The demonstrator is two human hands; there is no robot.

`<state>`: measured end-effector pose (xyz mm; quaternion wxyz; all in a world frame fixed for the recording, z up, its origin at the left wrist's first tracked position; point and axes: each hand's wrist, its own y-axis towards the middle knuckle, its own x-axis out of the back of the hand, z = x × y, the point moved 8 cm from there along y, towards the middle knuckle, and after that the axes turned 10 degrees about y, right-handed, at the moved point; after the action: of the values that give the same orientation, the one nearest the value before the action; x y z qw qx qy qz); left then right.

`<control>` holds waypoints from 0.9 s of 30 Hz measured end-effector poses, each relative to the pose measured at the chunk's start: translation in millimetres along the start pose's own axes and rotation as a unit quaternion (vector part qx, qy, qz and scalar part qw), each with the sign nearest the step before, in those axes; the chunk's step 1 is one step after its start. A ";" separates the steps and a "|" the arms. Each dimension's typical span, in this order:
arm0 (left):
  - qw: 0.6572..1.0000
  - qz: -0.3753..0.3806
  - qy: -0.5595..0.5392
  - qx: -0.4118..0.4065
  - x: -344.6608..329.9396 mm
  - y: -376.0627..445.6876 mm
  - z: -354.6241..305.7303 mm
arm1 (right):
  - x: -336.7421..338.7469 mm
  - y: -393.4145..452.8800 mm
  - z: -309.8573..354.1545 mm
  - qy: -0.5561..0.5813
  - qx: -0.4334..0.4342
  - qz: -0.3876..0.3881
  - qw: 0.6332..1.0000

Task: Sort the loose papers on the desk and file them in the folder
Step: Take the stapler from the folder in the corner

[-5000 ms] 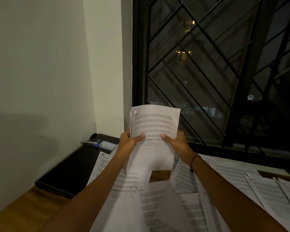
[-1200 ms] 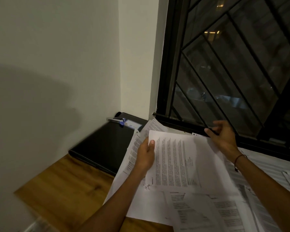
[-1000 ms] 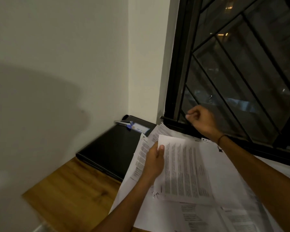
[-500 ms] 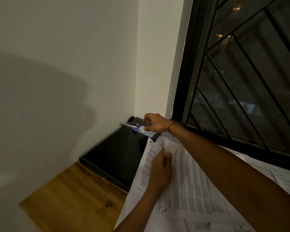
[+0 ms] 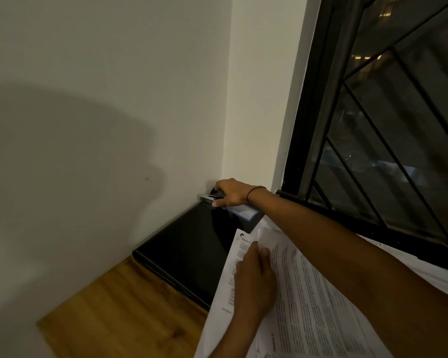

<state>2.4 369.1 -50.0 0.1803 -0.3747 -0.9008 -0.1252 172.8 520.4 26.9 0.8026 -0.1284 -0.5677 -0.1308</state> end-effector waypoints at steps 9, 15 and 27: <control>1.000 0.006 -0.024 0.000 4.3 0.9 -0.1 | -7.9 9.9 4.2 -0.038 -0.005 -0.003 0.999; 0.998 0.022 -0.041 -0.036 5.9 1.5 -7.0 | 25.6 -41.3 -16.8 0.127 -0.040 -0.053 0.990; 0.998 0.028 0.001 -0.061 3.5 2.4 -16.1 | 57.4 -183.3 -21.8 0.503 -0.068 -0.119 0.854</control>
<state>5.6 367.2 -33.9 0.1614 -0.4097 -0.8804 -0.1758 145.2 338.0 84.7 0.9463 -0.0309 -0.0874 -0.3099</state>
